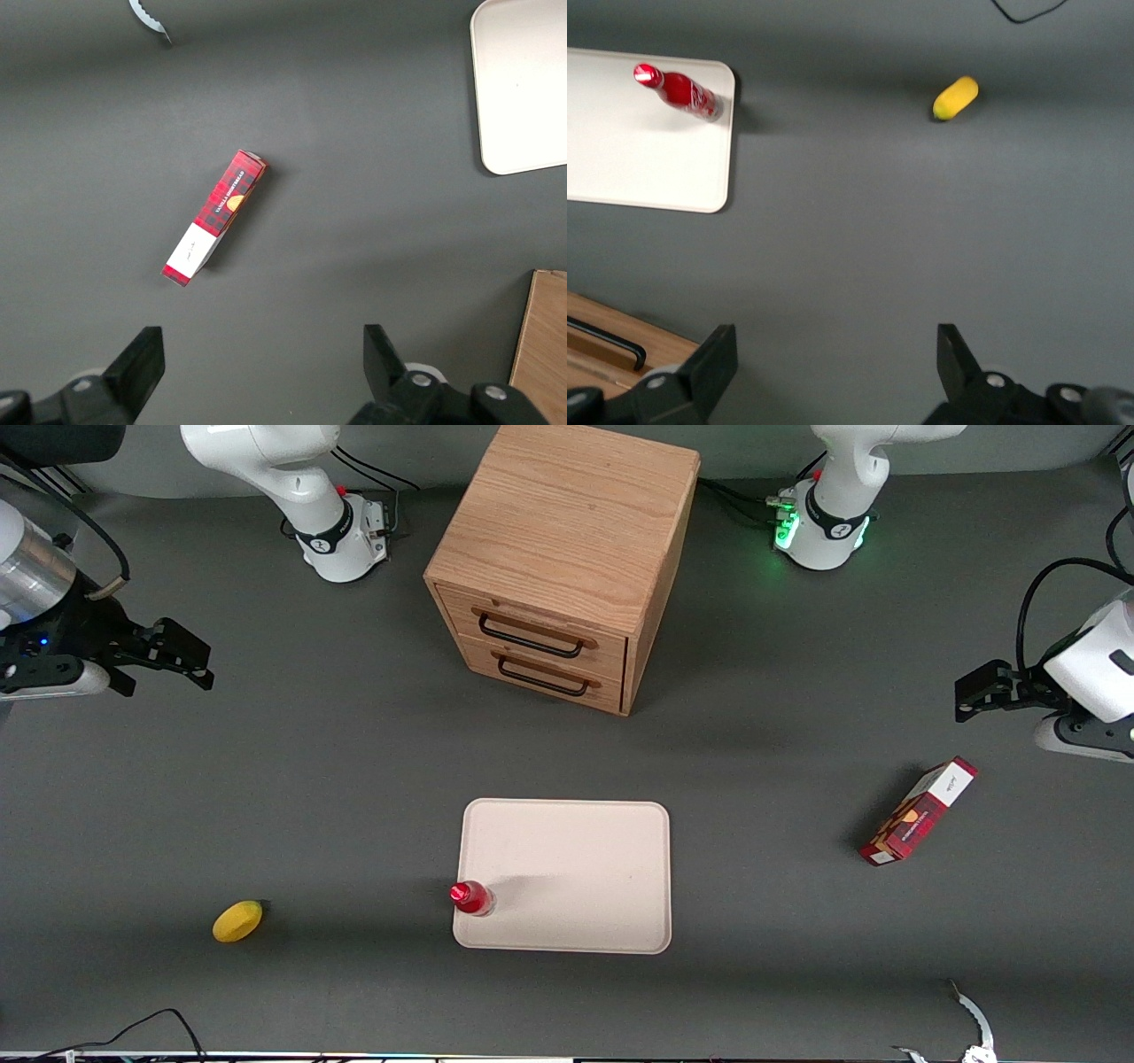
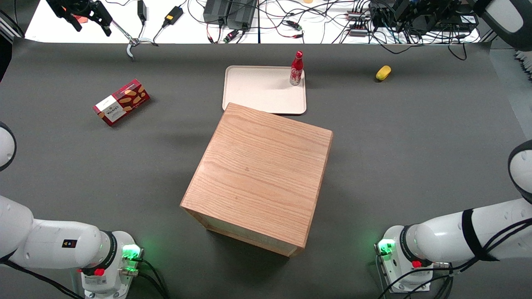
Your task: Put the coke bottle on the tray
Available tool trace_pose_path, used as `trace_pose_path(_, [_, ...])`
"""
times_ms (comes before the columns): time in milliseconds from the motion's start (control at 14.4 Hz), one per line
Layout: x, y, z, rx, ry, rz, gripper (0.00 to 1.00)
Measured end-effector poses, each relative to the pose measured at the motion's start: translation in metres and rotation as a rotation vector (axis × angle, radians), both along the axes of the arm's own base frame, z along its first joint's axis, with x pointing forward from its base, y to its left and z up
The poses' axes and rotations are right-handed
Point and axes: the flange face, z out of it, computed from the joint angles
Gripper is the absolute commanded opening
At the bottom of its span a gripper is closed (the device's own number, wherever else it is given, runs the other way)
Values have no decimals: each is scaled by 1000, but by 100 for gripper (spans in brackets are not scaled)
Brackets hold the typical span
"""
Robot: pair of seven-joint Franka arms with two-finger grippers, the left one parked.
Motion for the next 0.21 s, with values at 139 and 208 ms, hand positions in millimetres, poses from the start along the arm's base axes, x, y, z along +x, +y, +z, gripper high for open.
trace_pose_path(139, [6, -3, 1, -1, 6, -7, 100])
trace_pose_path(208, [6, -6, 3, -2, 14, -12, 100])
